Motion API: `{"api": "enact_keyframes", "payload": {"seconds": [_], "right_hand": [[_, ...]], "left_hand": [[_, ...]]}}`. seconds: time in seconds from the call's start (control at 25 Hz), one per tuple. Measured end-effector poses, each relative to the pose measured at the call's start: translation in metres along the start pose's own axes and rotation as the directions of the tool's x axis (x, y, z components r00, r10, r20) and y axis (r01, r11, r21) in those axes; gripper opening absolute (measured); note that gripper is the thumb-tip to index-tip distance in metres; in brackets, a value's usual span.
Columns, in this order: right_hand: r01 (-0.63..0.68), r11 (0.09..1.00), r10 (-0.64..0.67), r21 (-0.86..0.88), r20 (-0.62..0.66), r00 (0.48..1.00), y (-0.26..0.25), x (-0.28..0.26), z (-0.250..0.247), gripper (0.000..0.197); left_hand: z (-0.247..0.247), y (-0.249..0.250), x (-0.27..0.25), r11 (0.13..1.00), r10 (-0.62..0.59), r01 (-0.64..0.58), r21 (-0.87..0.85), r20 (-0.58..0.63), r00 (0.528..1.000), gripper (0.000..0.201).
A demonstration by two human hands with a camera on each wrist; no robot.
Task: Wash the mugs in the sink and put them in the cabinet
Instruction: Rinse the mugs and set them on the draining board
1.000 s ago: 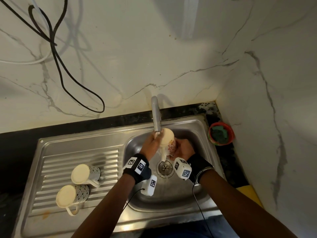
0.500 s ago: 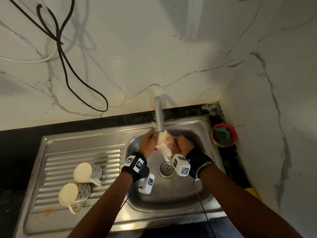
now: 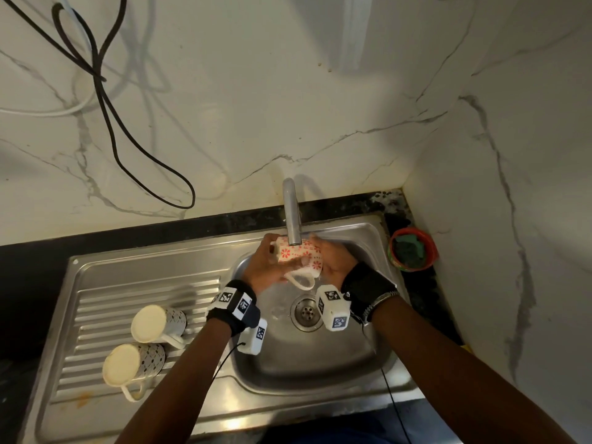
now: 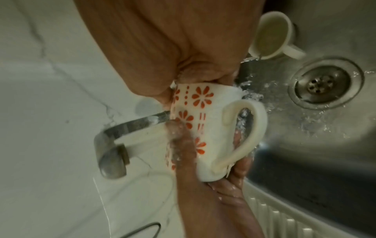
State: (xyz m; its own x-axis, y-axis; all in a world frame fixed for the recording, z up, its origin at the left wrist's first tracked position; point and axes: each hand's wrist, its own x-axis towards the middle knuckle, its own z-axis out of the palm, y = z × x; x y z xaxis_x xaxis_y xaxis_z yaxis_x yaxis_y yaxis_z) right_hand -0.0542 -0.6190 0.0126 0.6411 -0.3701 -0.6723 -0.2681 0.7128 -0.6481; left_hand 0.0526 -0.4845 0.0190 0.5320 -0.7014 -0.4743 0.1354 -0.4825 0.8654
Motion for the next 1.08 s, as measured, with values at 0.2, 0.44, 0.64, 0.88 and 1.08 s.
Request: {"api": "enact_keyframes", "payload": {"seconds": [0.2, 0.44, 0.64, 0.88, 1.08], "right_hand": [[0.133, 0.952, -0.063, -0.276, 0.248, 0.967, 0.008, -0.023, 0.006, 0.027], [0.295, 0.854, -0.126, -0.428, 0.381, 0.916, 0.007, -0.024, -0.023, 0.054], [0.22, 0.956, -0.179, -0.192, 0.213, 0.961, 0.007, -0.021, -0.029, 0.039], [0.254, 0.923, -0.165, -0.289, 0.299, 0.94, 0.003, -0.026, -0.025, 0.036], [0.31, 0.866, -0.159, -0.393, 0.371, 0.915, 0.007, -0.028, -0.025, 0.041]], "left_hand": [[0.007, 0.002, 0.0, 0.894, -0.376, 0.322, -0.311, -0.133, 0.917, 0.052], [-0.002, -0.015, 0.0, 0.754, -0.375, 0.411, -0.512, 0.178, 0.91, 0.072], [0.0, -0.011, 0.003, 0.978, -0.01, 0.032, -0.207, 0.106, 0.994, 0.056], [-0.011, -0.017, 0.006, 0.962, 0.024, -0.006, -0.275, 0.061, 0.998, 0.053], [-0.015, -0.02, 0.002, 0.952, -0.154, 0.189, -0.239, 0.158, 0.975, 0.068]]}}
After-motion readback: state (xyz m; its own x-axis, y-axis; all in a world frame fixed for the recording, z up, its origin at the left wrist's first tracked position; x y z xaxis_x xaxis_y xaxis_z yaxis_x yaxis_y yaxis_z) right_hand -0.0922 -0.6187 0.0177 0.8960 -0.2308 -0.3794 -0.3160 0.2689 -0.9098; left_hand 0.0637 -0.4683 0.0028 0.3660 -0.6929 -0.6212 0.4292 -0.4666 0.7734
